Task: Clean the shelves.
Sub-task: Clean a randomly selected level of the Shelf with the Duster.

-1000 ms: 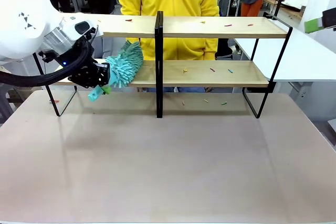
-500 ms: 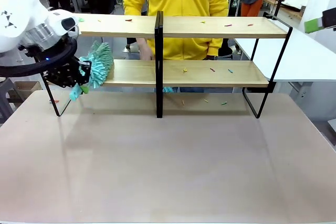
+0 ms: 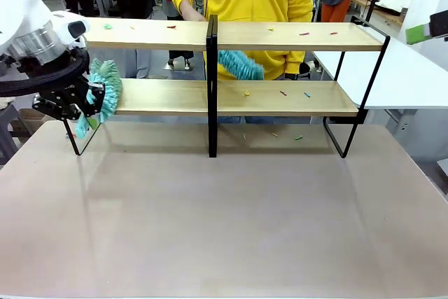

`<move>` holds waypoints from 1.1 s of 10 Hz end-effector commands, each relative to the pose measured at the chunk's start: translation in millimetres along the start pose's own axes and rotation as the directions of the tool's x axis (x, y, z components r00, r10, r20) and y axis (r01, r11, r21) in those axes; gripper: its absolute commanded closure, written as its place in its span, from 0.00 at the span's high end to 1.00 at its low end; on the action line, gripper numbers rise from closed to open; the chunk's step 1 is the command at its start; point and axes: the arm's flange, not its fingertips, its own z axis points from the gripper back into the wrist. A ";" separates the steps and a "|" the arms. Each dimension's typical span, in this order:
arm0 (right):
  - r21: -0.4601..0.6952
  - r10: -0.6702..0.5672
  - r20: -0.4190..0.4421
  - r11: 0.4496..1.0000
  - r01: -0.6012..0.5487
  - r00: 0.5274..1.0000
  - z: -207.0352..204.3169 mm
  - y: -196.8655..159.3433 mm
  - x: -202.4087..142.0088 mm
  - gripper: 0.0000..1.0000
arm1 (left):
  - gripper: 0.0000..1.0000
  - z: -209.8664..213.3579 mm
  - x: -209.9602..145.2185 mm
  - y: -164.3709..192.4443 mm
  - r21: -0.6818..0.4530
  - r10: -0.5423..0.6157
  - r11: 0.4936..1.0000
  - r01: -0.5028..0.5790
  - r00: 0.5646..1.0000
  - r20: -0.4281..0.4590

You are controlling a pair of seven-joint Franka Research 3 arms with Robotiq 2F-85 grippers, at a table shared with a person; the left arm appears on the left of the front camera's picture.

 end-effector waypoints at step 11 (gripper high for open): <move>0.006 -0.003 0.002 1.000 0.003 1.000 0.5 -0.6 0.7 1.00 | 0.13 58.2 -104.3 59.1 0.128 0.038 0.992 -0.017 0.985 -0.167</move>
